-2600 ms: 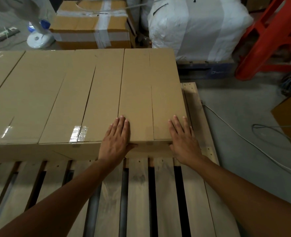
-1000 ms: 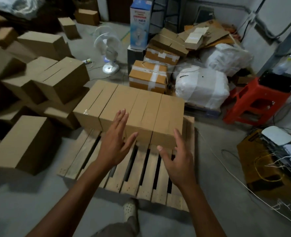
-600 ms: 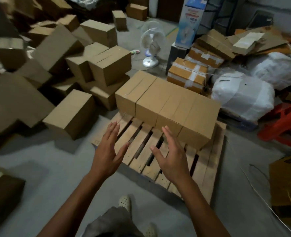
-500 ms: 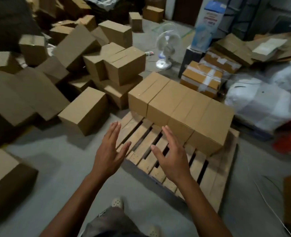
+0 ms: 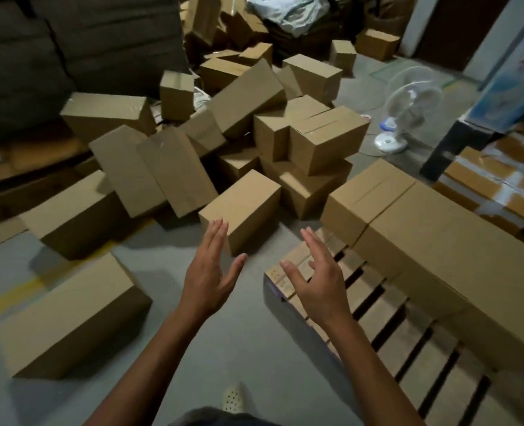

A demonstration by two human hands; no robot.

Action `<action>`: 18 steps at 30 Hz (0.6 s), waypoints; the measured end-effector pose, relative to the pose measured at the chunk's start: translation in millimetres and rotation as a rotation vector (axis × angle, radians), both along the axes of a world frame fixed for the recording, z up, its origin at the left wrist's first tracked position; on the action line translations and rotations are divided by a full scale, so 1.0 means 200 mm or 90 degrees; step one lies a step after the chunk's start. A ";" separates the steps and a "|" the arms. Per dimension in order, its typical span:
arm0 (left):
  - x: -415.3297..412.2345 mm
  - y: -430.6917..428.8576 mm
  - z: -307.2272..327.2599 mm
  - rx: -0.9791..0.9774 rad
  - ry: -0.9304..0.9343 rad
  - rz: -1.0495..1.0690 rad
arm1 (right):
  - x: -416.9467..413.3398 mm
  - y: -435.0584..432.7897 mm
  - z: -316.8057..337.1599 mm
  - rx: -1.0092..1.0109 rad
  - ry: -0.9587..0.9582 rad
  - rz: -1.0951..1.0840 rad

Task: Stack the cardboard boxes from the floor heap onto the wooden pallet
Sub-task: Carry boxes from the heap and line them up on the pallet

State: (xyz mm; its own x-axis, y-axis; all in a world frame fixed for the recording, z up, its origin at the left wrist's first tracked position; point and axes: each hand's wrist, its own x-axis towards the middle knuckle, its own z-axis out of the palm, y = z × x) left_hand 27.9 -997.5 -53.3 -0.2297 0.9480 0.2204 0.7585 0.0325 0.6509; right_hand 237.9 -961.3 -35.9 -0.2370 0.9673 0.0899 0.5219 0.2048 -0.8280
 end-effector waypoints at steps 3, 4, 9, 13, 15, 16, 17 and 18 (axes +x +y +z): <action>-0.24 0.12 0.00 -0.008 0.009 0.009 | -0.24 0.13 0.00 -0.009 -0.003 0.008; -0.30 0.16 0.00 -0.009 0.009 0.011 | -0.31 0.18 0.00 -0.013 -0.005 0.011; -0.58 0.41 -0.04 -0.020 0.026 0.018 | -0.57 0.46 -0.02 -0.024 -0.010 0.021; -0.75 0.69 -0.06 -0.023 0.037 0.004 | -0.73 0.73 -0.07 -0.034 -0.021 0.024; -0.84 0.86 -0.09 -0.029 0.040 0.001 | -0.81 0.90 -0.11 -0.038 -0.022 0.026; -0.88 0.95 -0.10 -0.035 0.041 0.000 | -0.85 0.99 -0.13 -0.042 -0.020 0.028; -0.92 1.04 -0.12 -0.042 0.041 -0.003 | -0.88 1.08 -0.16 -0.048 -0.017 0.030; -0.96 1.14 -0.14 -0.049 0.037 -0.008 | -0.92 1.18 -0.20 -0.055 -0.011 0.030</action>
State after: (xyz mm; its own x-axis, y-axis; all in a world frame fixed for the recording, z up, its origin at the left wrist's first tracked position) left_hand -164.7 -769.2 -80.4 -0.2071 0.9652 0.1598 0.7958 0.0712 0.6014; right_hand 53.7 -725.8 -75.2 -0.2825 0.9593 0.0019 0.5280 0.1571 -0.8346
